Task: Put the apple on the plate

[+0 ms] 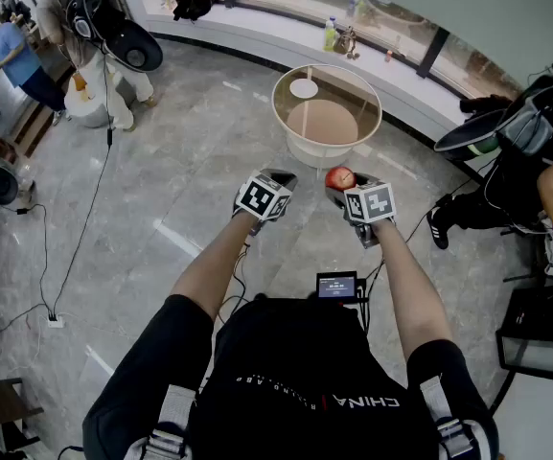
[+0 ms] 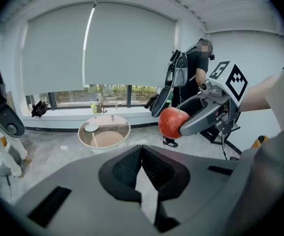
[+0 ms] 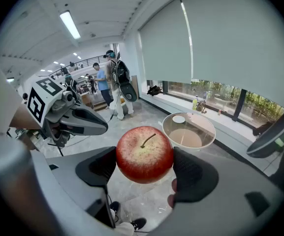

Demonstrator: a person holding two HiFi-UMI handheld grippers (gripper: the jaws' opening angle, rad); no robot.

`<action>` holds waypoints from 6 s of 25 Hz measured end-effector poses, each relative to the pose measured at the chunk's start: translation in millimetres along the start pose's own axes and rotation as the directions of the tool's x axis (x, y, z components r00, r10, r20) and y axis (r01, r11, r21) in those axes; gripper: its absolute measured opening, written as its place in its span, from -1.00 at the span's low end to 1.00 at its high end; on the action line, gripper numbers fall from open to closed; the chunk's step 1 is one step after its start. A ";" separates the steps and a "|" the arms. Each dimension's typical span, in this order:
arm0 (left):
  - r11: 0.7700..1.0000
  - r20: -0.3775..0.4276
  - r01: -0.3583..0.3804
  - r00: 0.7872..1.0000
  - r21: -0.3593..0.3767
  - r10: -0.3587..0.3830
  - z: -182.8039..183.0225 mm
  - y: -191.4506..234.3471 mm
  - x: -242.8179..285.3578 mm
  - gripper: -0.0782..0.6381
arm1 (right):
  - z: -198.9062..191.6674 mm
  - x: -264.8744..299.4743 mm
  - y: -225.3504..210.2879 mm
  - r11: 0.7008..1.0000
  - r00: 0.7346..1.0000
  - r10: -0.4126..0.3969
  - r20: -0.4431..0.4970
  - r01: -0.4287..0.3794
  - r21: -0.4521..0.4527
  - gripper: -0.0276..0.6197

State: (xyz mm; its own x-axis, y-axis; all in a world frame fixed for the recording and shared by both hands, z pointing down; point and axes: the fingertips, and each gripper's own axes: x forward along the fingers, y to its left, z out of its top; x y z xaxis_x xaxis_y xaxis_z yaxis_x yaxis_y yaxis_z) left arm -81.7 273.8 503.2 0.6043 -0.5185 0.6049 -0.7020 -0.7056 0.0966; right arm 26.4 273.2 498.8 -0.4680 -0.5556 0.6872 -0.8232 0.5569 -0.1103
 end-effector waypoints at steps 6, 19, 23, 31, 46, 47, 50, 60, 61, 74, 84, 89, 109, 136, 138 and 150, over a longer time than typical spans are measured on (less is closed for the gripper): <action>1.000 -0.003 0.012 1.000 0.017 -0.012 4.7 -5.0 1.5 -0.73 | -3.3 1.5 0.4 1.000 1.000 0.015 0.003 -0.015 0.001 0.19; 0.999 -0.010 0.014 1.000 0.033 -0.014 9.2 -0.5 2.8 -0.73 | -0.8 -2.6 -6.0 0.999 1.000 -0.005 0.005 0.005 0.043 0.19; 0.999 -0.023 0.018 1.000 0.036 -0.018 8.8 -0.9 3.7 -0.73 | 3.3 -3.6 -7.1 0.998 1.000 0.001 0.009 -0.002 0.056 0.19; 1.000 -0.030 0.023 0.999 -0.011 -0.023 15.7 -2.8 24.4 -0.73 | -0.3 -6.2 -33.4 0.997 1.000 0.000 0.003 0.000 0.079 0.19; 0.997 -0.058 -0.070 0.996 -0.022 0.068 19.3 0.4 59.3 -0.73 | -19.0 8.5 -81.6 0.992 0.998 0.062 -0.021 -0.059 0.112 0.19; 0.997 -0.059 -0.071 0.996 -0.025 0.070 18.9 6.3 64.5 -0.73 | -18.9 15.2 -83.3 0.992 0.998 0.066 -0.024 -0.063 0.113 0.19; 0.998 -0.046 -0.063 0.997 -0.031 0.062 24.9 25.8 86.3 -0.73 | -13.2 37.4 -95.7 0.992 0.997 0.070 -0.029 -0.067 0.108 0.19; 0.999 -0.023 0.016 1.000 -0.048 -0.017 59.3 166.3 178.3 -0.73 | 69.6 167.8 -162.9 0.993 0.998 0.020 -0.067 -0.012 0.121 0.19; 0.999 -0.022 0.024 0.999 -0.043 -0.025 64.3 183.7 182.8 -0.73 | 81.9 179.7 -166.0 0.992 0.998 0.014 -0.068 -0.006 0.126 0.19; 0.995 -0.047 0.081 0.995 -0.055 -0.084 128.0 335.2 227.4 -0.73 | 205.0 278.5 -204.3 0.987 0.995 -0.003 -0.096 0.019 0.158 0.19; 0.998 -0.077 0.059 0.995 -0.030 -0.061 188.0 411.3 305.0 -0.73 | 272.5 356.8 -285.6 0.979 0.997 0.050 -0.062 -0.037 0.199 0.19; 0.998 -0.069 0.033 0.997 -0.045 -0.036 246.3 447.0 359.9 -0.73 | 316.8 384.0 -357.5 0.977 0.996 0.072 -0.056 -0.060 0.204 0.19; 0.997 -0.099 0.061 0.993 -0.037 -0.065 313.1 546.1 426.7 -0.73 | 401.2 458.5 -427.8 0.975 0.993 0.070 -0.095 -0.047 0.218 0.19; 0.963 -0.168 0.035 0.982 -0.265 -0.083 152.7 697.5 686.9 -0.73 | 312.2 843.4 -527.4 0.996 0.981 0.034 -0.193 -0.017 0.088 0.19; 0.961 -0.177 0.034 0.981 -0.274 -0.085 134.2 701.9 706.9 -0.73 | 297.3 870.4 -528.4 1.000 0.983 0.026 -0.179 -0.027 -0.002 0.19; 0.961 -0.233 0.020 0.969 -0.275 -0.087 105.3 708.1 710.6 -0.73 | 271.3 906.1 -520.4 0.998 0.980 0.061 -0.192 -0.062 -0.002 0.27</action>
State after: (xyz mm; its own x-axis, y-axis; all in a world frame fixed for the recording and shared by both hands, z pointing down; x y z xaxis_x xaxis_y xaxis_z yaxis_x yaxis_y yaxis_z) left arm -109.7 -645.1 918.3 0.5585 -0.3282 0.7618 -0.7664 -0.5556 0.3224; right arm -56.5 -687.5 984.1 -0.4470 -0.3920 0.8041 -0.7919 0.5916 -0.1518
